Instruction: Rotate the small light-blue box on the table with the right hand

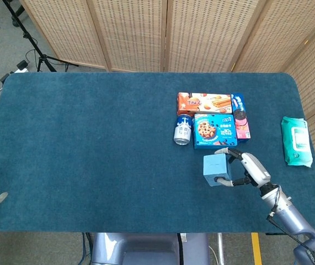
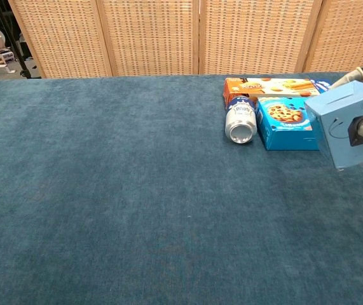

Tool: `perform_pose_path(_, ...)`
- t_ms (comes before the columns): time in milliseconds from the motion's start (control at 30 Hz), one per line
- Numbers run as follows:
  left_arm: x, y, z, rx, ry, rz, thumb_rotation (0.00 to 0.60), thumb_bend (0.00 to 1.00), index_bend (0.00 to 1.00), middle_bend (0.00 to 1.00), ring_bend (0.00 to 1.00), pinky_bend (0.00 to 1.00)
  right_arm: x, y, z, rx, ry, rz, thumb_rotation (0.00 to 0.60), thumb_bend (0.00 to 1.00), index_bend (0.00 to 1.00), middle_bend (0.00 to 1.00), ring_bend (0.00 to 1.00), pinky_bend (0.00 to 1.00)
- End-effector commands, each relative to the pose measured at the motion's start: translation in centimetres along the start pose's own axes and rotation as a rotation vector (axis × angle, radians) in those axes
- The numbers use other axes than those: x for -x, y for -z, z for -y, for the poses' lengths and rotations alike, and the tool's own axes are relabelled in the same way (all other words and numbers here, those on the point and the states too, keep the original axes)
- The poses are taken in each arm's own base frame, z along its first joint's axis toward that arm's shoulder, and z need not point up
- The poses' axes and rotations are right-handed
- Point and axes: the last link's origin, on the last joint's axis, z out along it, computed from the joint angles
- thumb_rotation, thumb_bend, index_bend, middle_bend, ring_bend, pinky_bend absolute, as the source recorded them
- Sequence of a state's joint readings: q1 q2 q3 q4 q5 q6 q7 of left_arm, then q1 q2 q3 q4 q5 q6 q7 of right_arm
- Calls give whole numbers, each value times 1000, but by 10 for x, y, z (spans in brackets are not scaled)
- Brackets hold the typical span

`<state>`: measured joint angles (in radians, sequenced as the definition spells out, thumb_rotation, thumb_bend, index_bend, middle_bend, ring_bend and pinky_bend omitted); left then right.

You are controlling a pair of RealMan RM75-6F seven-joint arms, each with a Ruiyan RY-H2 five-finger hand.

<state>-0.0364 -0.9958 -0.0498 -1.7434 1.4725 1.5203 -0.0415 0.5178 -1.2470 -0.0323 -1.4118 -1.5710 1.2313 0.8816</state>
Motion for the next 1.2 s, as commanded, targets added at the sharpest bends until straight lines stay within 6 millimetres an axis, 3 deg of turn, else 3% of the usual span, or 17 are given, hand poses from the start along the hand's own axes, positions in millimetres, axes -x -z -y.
perform_pose_path(33, 1, 0, -1, 0, -4, 4, 600, 0, 0, 0, 0, 0, 15, 5, -23, 9, -58, -35, 600, 515, 395, 404, 289, 412)
perform_pose_path(500, 9, -5, -6, -6, -32, 23, 600, 0, 0, 0, 0, 0, 52, -5, -53, 16, -103, -65, 600, 517, 406, 414, 289, 412)
perform_pose_path(900, 10, -6, -6, -8, -38, 27, 600, 0, 0, 0, 0, 0, 65, -8, -74, 58, -90, -83, 600, 517, 405, 393, 261, 412)
perform_pose_path(967, 11, -5, -6, -8, -38, 27, 600, 0, 0, 0, 0, 0, 67, -7, -75, 55, -91, -77, 600, 502, 380, 320, 200, 394)
perform_pose_path(1067, 11, -5, -7, -9, -38, 26, 600, 0, 0, 0, 0, 0, 68, -6, -77, 53, -106, -55, 600, 458, 225, 130, 49, 277)
perform_pose_path(1200, 11, -5, -7, -8, -40, 26, 600, 0, 0, 0, 0, 0, 69, -4, -78, 41, -112, -36, 600, 390, 57, 3, 0, 170)
